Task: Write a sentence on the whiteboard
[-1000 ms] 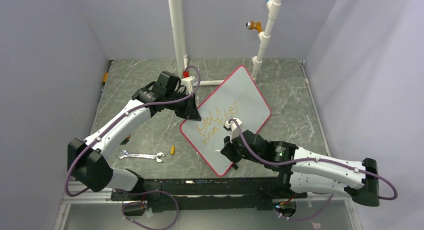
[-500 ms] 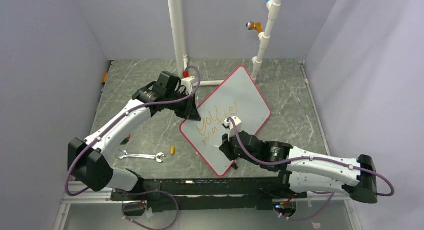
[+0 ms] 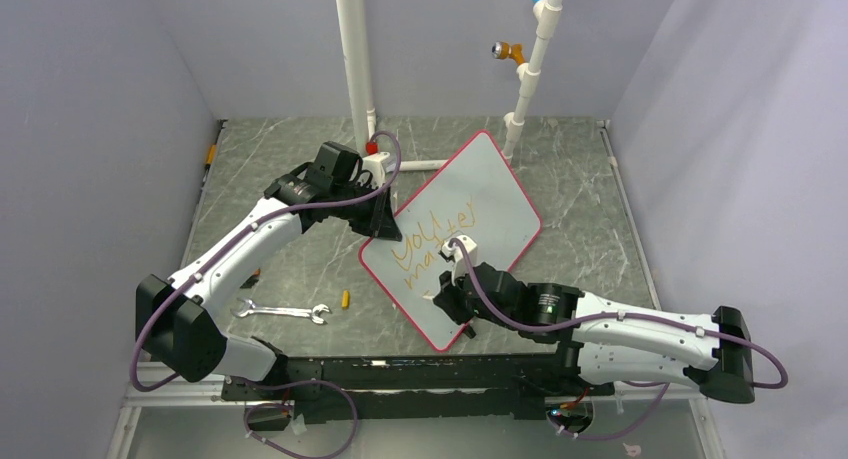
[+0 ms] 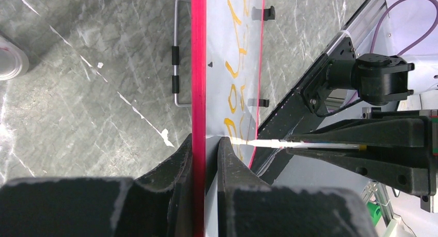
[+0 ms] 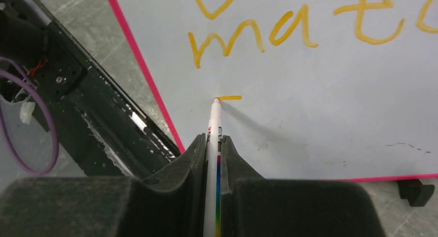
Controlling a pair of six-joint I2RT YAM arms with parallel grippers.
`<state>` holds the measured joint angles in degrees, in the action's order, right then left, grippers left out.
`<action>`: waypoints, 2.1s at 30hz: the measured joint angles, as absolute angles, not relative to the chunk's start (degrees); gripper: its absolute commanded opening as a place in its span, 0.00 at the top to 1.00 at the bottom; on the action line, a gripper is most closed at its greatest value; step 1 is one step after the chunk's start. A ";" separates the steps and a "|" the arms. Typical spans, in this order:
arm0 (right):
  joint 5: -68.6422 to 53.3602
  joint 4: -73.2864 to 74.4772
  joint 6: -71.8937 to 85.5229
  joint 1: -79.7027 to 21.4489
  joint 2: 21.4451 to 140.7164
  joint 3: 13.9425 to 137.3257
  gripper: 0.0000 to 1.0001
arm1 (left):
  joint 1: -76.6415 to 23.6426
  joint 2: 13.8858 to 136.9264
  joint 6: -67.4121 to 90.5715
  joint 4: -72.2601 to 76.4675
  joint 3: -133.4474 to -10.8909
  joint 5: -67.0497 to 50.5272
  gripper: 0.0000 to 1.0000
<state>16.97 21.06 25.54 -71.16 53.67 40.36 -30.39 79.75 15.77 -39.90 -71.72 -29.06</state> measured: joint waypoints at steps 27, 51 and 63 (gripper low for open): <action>20.23 27.44 31.05 -72.75 54.85 41.19 1.00 | -30.39 79.75 15.75 -39.97 -71.81 -28.91 1.00; 25.26 27.27 22.00 -68.20 62.24 51.40 1.00 | -30.37 79.75 15.75 -40.01 -71.81 -28.86 1.00; 23.24 24.80 24.71 -67.96 57.28 45.25 1.00 | -30.39 79.77 15.77 -40.07 -71.83 -28.84 1.00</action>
<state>23.24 24.80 24.71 -67.96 57.28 45.25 -30.39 79.77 15.77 -40.07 -71.83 -28.84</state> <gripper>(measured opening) 0.132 0.166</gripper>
